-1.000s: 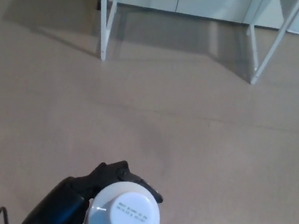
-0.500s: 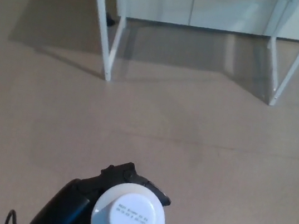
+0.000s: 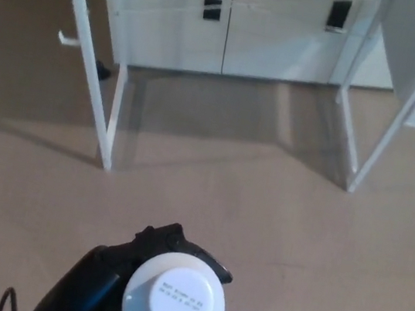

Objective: The robot picks up a bottle from a person using its left hand and walk towards the table in frontand put the bottle on the table.

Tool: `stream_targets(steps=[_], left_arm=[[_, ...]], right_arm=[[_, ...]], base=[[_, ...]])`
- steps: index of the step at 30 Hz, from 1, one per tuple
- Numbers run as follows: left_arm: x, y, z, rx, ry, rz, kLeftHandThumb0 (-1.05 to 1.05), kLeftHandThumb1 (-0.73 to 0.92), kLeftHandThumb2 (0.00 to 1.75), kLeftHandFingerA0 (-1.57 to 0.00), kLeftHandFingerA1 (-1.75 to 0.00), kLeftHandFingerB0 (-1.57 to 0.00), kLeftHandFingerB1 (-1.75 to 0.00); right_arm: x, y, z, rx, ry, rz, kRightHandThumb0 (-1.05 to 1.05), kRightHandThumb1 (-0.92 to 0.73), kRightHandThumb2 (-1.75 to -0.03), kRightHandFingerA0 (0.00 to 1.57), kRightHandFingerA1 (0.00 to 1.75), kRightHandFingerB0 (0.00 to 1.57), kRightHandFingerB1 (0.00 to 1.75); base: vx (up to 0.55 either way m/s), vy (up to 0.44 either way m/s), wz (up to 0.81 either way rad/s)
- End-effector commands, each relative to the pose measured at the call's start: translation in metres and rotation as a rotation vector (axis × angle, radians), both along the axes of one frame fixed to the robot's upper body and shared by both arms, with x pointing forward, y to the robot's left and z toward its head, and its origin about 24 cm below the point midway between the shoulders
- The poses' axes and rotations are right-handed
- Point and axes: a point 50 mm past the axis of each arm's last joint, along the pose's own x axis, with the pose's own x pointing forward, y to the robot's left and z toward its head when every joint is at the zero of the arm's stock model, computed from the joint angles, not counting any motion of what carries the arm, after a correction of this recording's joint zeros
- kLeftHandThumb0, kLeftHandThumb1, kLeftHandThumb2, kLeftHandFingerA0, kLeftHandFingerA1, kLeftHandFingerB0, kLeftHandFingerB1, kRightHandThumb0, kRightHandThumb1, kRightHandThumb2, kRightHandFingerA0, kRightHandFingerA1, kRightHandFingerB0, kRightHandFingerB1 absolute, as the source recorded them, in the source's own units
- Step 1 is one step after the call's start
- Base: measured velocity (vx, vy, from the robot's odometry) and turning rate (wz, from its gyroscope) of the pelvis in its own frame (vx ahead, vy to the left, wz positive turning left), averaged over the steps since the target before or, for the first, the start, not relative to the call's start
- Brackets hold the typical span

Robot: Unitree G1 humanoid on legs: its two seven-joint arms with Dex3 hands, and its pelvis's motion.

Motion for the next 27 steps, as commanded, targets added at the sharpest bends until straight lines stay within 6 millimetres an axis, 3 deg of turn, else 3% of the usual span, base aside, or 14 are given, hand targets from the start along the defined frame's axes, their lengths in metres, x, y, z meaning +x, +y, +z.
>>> stream_targets(steps=[1, 7, 13, 17, 20, 25, 27], left_arm=[[-0.002, -0.002, 0.005, 0.031, -0.074, -0.005, -0.15, 0.76, 0.72, -1.09, -1.28, -0.79, -1.02], [-0.006, -0.005, 0.005, 0.027, -0.060, -0.004, -0.17, 0.73, 0.75, -1.04, -1.36, -0.80, -0.99], [-0.013, -0.006, 0.004, 0.018, -0.055, -0.019, -0.16, 0.75, 0.74, -1.05, -1.35, -0.80, -0.99], [-0.015, -0.007, 0.006, 0.044, -0.086, -0.014, -0.17, 0.74, 0.72, -1.05, -1.34, -0.80, -0.99], [-0.019, -0.009, 0.008, 0.047, -0.089, -0.025, -0.18, 0.73, 0.72, -1.04, -1.34, -0.81, -1.00], [-0.014, -0.009, 0.009, 0.051, -0.105, -0.026, -0.18, 0.73, 0.72, -1.04, -1.33, -0.81, -0.99], [-0.021, -0.009, 0.007, 0.060, -0.095, -0.025, -0.19, 0.73, 0.71, -1.01, -1.34, -0.81, -0.99]], right_arm=[[-0.006, -0.005, 0.001, -0.008, 0.016, 0.002, -0.32, -0.72, -0.61, 0.62, 0.46, 0.49, 0.39], [-0.011, -0.007, 0.000, -0.025, 0.034, 0.016, -0.34, -0.74, -0.62, 0.55, 0.42, 0.45, 0.37], [-0.024, -0.005, -0.004, -0.040, 0.061, 0.024, -0.32, -0.75, -0.62, 0.59, 0.44, 0.47, 0.38], [-0.026, -0.005, -0.005, -0.014, 0.055, -0.030, -0.29, -0.76, -0.62, 0.54, 0.42, 0.45, 0.37], [-0.032, -0.005, -0.007, -0.028, 0.069, -0.022, -0.32, -0.73, -0.61, 0.60, 0.44, 0.47, 0.37], [-0.026, -0.004, -0.006, -0.031, 0.058, -0.020, -0.31, -0.73, -0.61, 0.59, 0.44, 0.47, 0.38], [-0.038, -0.004, -0.008, -0.053, 0.086, 0.030, -0.32, -0.75, -0.62, 0.60, 0.45, 0.46, 0.38]], base=[[0.39, -0.114, 0.11], [0.46, -0.221, 0.31], [0.43, -0.054, -0.05], [0.45, 0.105, -0.30], [0.56, 0.248, -0.77], [0.50, 0.224, -0.22], [0.40, 0.137, 0.08]])
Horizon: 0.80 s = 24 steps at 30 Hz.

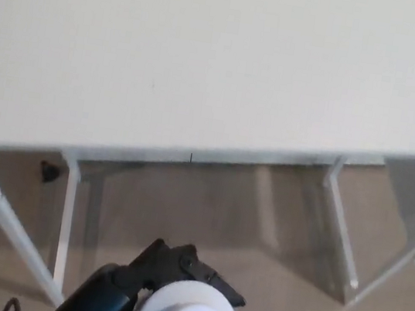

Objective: The robot picks up a bottle from a person using its left hand and walk towards the table in frontand put the bottle on the table.

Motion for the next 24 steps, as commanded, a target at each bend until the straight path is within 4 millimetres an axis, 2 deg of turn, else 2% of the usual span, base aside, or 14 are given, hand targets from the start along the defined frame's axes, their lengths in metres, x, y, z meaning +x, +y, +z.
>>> stream_targets(steps=[1, 4, 8, 13, 22, 23, 24], left_arm=[[-0.012, -0.001, 0.003, 0.010, -0.035, -0.004, -0.19, 0.73, 0.71, -1.01, -1.34, -0.81, -0.99], [-0.018, -0.003, 0.000, -0.009, -0.003, -0.010, -0.17, 0.74, 0.72, -1.00, -1.32, -0.81, -0.96], [-0.012, -0.004, 0.005, -0.010, -0.041, -0.013, -0.20, 0.75, 0.71, -1.02, -1.34, -0.80, -1.01], [-0.009, -0.002, 0.015, -0.022, -0.081, -0.002, -0.19, 0.74, 0.73, -1.04, -1.34, -0.81, -0.97], [-0.003, 0.003, 0.029, -0.053, -0.130, 0.031, -0.17, 0.73, 0.74, -1.06, -1.34, -0.80, -1.01], [0.003, 0.004, 0.033, -0.056, -0.155, 0.035, -0.18, 0.75, 0.72, -1.04, -1.34, -0.81, -1.00], [0.000, 0.005, 0.033, -0.058, -0.151, 0.031, -0.18, 0.76, 0.72, -1.05, -1.33, -0.80, -1.00]], right_arm=[[-0.019, -0.005, -0.002, -0.043, 0.042, 0.031, -0.32, -0.75, -0.62, 0.60, 0.45, 0.46, 0.38], [-0.028, -0.008, -0.001, -0.032, 0.051, 0.023, -0.33, -0.77, -0.62, 0.57, 0.43, 0.45, 0.37], [-0.026, -0.008, -0.002, -0.041, 0.048, 0.011, -0.33, -0.74, -0.62, 0.62, 0.45, 0.50, 0.39], [-0.027, -0.007, -0.002, -0.034, 0.042, -0.022, -0.28, -0.73, -0.61, 0.61, 0.44, 0.48, 0.38], [-0.023, -0.007, -0.001, -0.041, 0.041, 0.023, -0.32, -0.75, -0.62, 0.59, 0.44, 0.47, 0.38], [-0.016, -0.006, -0.001, -0.042, 0.028, 0.005, -0.30, -0.74, -0.61, 0.61, 0.44, 0.46, 0.38], [-0.020, -0.005, -0.002, -0.042, 0.040, 0.010, -0.30, -0.74, -0.62, 0.61, 0.44, 0.47, 0.38]], base=[[0.25, 0.017, 0.05], [0.26, -0.072, 0.14], [0.33, -0.171, 0.17], [0.21, -0.129, 0.01], [0.06, 0.058, -0.04], [0.15, 0.254, 0.36], [0.14, 0.236, -0.32]])
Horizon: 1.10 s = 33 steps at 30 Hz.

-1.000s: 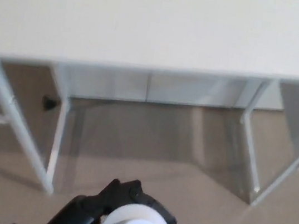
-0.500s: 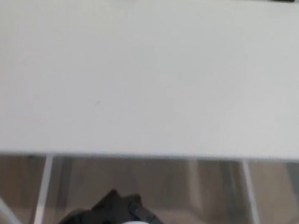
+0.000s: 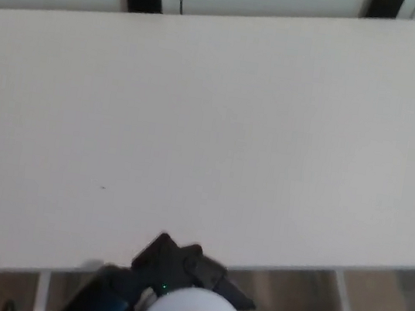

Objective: The robot picks up a bottle from a person using its left hand and walk towards the table in frontand put the bottle on the table.

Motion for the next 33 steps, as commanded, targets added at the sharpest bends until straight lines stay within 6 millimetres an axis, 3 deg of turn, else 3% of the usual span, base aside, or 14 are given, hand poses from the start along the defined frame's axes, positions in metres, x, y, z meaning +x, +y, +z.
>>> stream_targets(steps=[1, 4, 7, 11, 13, 19, 20, 33], left_arm=[[0.003, 0.005, 0.010, -0.042, -0.040, 0.021, -0.17, 0.76, 0.71, -1.04, -1.35, -0.79, -1.01], [0.003, 0.006, 0.010, -0.042, -0.039, 0.022, -0.17, 0.76, 0.71, -1.04, -1.35, -0.79, -1.01], [0.021, 0.014, 0.016, -0.070, -0.042, 0.051, -0.16, 0.80, 0.69, -1.05, -1.32, -0.78, -0.97], [0.022, 0.014, 0.016, -0.071, -0.040, 0.050, -0.16, 0.80, 0.69, -1.05, -1.32, -0.78, -0.97], [0.029, 0.025, 0.018, -0.091, -0.032, 0.114, -0.14, 0.80, 0.71, -1.00, -1.37, -0.77, -0.99], [0.064, 0.048, 0.029, -0.091, -0.058, 0.214, -0.16, 0.77, 0.73, -1.07, -1.36, -0.80, -0.96], [0.078, 0.055, 0.030, -0.085, -0.061, 0.246, -0.18, 0.78, 0.73, -1.08, -1.35, -0.80, -0.98], [0.139, 0.045, 0.003, -0.221, 0.180, 0.308, -0.17, 0.77, 0.72, -1.10, -1.36, -0.83, -0.94]], right_arm=[[0.001, -0.001, 0.000, -0.011, 0.005, -0.004, -0.30, -0.75, -0.62, 0.59, 0.44, 0.46, 0.37], [0.001, -0.001, 0.000, -0.012, 0.007, -0.007, -0.30, -0.75, -0.62, 0.59, 0.44, 0.46, 0.37], [0.013, 0.002, 0.001, -0.005, -0.024, -0.023, -0.30, -0.73, -0.61, 0.61, 0.44, 0.48, 0.38], [0.013, 0.001, 0.001, -0.005, -0.024, -0.024, -0.30, -0.73, -0.61, 0.61, 0.44, 0.48, 0.38], [0.006, 0.000, 0.001, 0.008, -0.007, -0.003, -0.30, -0.74, -0.61, 0.59, 0.45, 0.48, 0.39], [0.016, 0.002, 0.002, 0.007, -0.019, -0.012, -0.32, -0.74, -0.62, 0.60, 0.44, 0.49, 0.38], [0.015, 0.002, 0.002, 0.013, -0.015, 0.001, -0.31, -0.73, -0.62, 0.60, 0.45, 0.51, 0.39], [0.003, 0.003, -0.002, 0.014, 0.011, -0.007, -0.33, -0.76, -0.62, 0.57, 0.42, 0.46, 0.37]], base=[[0.14, 0.225, 0.05], [0.00, 0.102, 0.08], [0.01, 0.017, 0.02], [0.02, -0.014, 0.01], [0.09, -0.059, 0.02], [0.04, -0.030, 0.02], [0.00, 0.000, 0.00], [0.00, 0.000, 0.00]])
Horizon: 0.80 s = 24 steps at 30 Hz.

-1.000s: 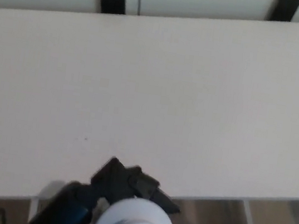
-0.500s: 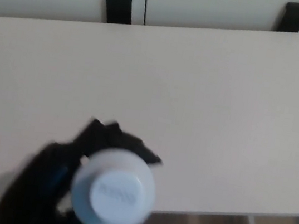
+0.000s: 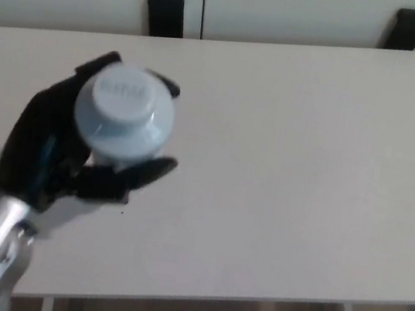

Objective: The robot picks up a bottle from a person using its left hand and walk towards the table in frontand put the bottle on the table.

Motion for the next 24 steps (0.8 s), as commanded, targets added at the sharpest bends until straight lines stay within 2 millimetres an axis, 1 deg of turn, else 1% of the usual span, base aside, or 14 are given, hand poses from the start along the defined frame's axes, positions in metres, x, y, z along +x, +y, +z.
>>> stream_targets(steps=[1, 5, 6, 8, 9, 12, 14, 16, 20, 22, 24], left_arm=[[0.023, -0.006, -0.020, -0.025, 0.153, 0.053, -0.16, 0.77, 0.73, -1.08, -1.36, -0.80, -0.98], [0.035, -0.010, -0.032, 0.003, 0.205, 0.079, -0.13, 0.75, 0.74, -1.07, -1.35, -0.79, -1.00], [0.039, -0.014, -0.040, -0.003, 0.224, 0.067, -0.14, 0.75, 0.77, -1.11, -1.33, -0.82, -1.01], [0.040, -0.017, -0.044, 0.032, 0.228, 0.065, -0.16, 0.75, 0.77, -1.11, -1.32, -0.82, -1.01], [0.039, -0.020, -0.048, 0.040, 0.237, 0.062, -0.13, 0.76, 0.73, -1.12, -1.33, -0.80, -1.00], [0.035, -0.028, -0.059, 0.069, 0.257, 0.043, -0.13, 0.77, 0.72, -1.08, -1.35, -0.78, -0.99], [0.034, -0.030, -0.063, 0.073, 0.263, 0.031, -0.13, 0.76, 0.74, -1.09, -1.34, -0.78, -0.99], [0.026, -0.035, -0.070, 0.089, 0.268, 0.007, -0.16, 0.76, 0.77, -1.09, -1.34, -0.80, -1.01], [0.020, -0.040, -0.075, 0.092, 0.277, -0.001, -0.16, 0.74, 0.78, -1.10, -1.33, -0.82, -1.00], [0.017, -0.041, -0.077, 0.093, 0.278, -0.004, -0.15, 0.74, 0.79, -1.09, -1.34, -0.81, -1.01], [0.015, -0.042, -0.079, 0.097, 0.272, -0.011, -0.16, 0.74, 0.79, -1.08, -1.34, -0.81, -1.01]], right_arm=[[-0.004, -0.002, 0.000, -0.012, 0.014, 0.003, -0.33, -0.76, -0.62, 0.58, 0.43, 0.46, 0.37], [0.001, -0.002, 0.001, -0.008, 0.007, 0.001, -0.33, -0.75, -0.63, 0.60, 0.44, 0.49, 0.38], [0.003, -0.001, 0.001, -0.005, 0.006, 0.003, -0.33, -0.76, -0.62, 0.56, 0.42, 0.46, 0.37], [0.004, -0.002, 0.002, -0.007, 0.003, 0.003, -0.33, -0.75, -0.62, 0.57, 0.42, 0.47, 0.37], [0.005, -0.002, 0.002, -0.006, 0.001, 0.006, -0.34, -0.75, -0.62, 0.57, 0.43, 0.47, 0.37], [0.008, -0.002, 0.003, 0.009, -0.008, -0.003, -0.33, -0.74, -0.61, 0.59, 0.44, 0.46, 0.38], [0.008, -0.002, 0.003, 0.013, -0.004, 0.000, -0.34, -0.73, -0.61, 0.58, 0.43, 0.46, 0.37], [0.005, -0.001, 0.002, 0.016, 0.000, -0.003, -0.33, -0.72, -0.61, 0.62, 0.46, 0.48, 0.38], [0.004, -0.002, 0.002, 0.015, 0.002, 0.010, -0.34, -0.73, -0.61, 0.58, 0.44, 0.47, 0.38], [0.003, -0.002, 0.002, 0.016, 0.012, -0.002, -0.33, -0.74, -0.62, 0.56, 0.42, 0.44, 0.36], [0.003, -0.002, 0.002, 0.007, 0.019, 0.011, -0.34, -0.75, -0.62, 0.57, 0.43, 0.44, 0.36]], base=[[0.00, 0.000, 0.00], [0.00, 0.000, 0.00], [0.00, 0.000, 0.00], [0.00, 0.000, 0.00], [0.00, 0.000, 0.00], [0.00, 0.000, 0.00], [0.00, 0.000, 0.00], [0.00, 0.000, 0.00], [0.00, -0.020, 0.00], [0.00, -0.081, 0.01], [0.00, -0.082, 0.01]])
